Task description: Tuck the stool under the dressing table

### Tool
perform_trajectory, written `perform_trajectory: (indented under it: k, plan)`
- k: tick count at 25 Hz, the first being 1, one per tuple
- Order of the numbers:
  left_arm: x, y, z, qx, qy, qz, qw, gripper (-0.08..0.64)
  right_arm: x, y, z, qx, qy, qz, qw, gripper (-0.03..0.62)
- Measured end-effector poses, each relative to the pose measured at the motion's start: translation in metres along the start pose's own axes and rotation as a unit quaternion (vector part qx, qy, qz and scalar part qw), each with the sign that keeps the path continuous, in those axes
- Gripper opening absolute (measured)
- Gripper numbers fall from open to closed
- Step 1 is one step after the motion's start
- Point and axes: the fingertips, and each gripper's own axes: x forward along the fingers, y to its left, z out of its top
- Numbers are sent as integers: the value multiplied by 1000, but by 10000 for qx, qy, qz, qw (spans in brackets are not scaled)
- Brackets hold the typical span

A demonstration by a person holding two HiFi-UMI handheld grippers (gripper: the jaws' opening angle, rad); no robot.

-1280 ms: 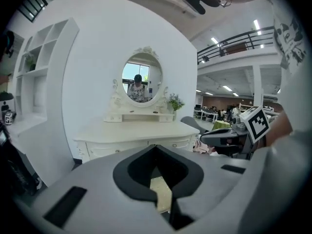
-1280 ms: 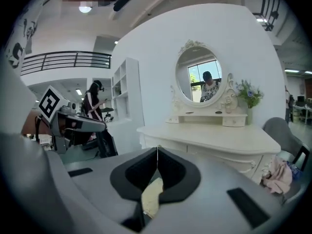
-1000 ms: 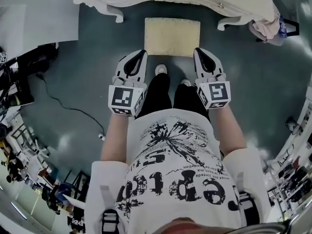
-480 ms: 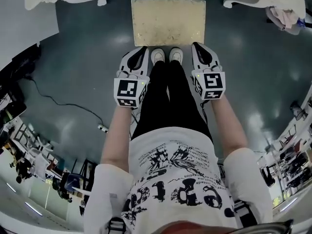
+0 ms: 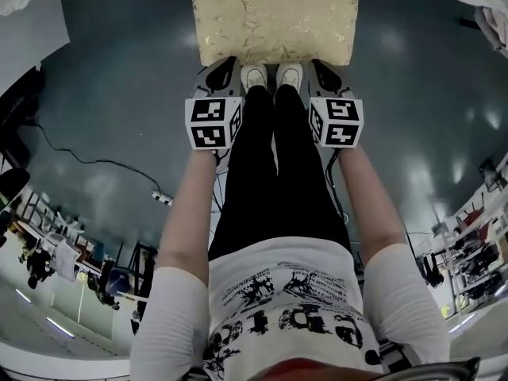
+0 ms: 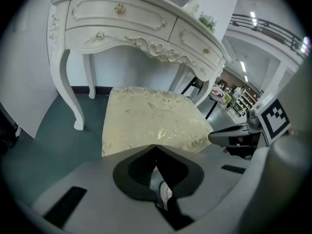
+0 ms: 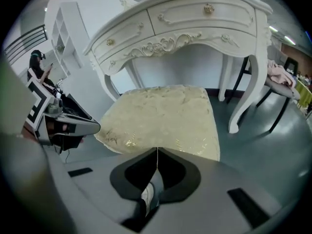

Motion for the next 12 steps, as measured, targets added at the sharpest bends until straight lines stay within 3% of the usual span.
perform_trajectory:
  k: [3, 12]
  plan:
    - [14, 1, -9, -158, 102, 44, 9998, 20, 11, -5, -11, 75, 128, -73, 9999, 18]
    - [22, 5, -9, -154, 605, -186, 9979, 20, 20, -7, -10, 107, 527, -235, 9983, 18]
